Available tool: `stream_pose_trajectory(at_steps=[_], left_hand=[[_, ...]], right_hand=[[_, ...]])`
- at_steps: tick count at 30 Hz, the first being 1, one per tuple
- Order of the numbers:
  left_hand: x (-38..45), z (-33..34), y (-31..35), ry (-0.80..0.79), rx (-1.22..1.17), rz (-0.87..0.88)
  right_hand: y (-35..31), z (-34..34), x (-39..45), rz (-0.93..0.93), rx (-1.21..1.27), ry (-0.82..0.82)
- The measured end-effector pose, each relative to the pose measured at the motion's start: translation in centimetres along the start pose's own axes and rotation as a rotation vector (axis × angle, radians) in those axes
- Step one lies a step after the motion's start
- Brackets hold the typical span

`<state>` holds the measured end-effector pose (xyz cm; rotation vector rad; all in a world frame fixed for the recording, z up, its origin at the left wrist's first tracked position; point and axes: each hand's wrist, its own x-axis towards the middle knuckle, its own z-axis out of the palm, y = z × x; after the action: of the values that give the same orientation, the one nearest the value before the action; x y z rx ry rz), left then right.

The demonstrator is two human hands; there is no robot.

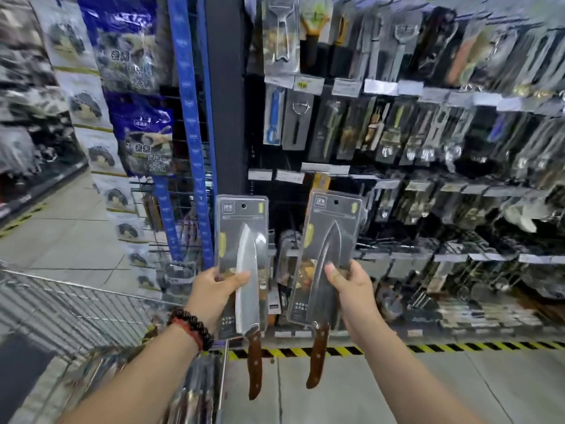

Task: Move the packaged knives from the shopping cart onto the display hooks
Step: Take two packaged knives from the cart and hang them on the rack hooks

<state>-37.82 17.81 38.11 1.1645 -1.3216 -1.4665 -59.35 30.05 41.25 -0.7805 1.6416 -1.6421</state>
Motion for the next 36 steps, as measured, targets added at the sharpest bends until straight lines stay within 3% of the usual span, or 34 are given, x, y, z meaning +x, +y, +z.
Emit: stream_pose_trajectory(at_steps=[23, 36], left_hand=[[21.1, 6.5, -4.6, 0.091, -0.057, -0.133], [27.9, 8.1, -7.2, 0.351, 0.040, -0.200]], right_hand=[[5.4, 3.3, 27.5, 0.140, -0.317, -0.288], [10.2, 10.7, 39.9, 0.249, -0.395, -0.513]])
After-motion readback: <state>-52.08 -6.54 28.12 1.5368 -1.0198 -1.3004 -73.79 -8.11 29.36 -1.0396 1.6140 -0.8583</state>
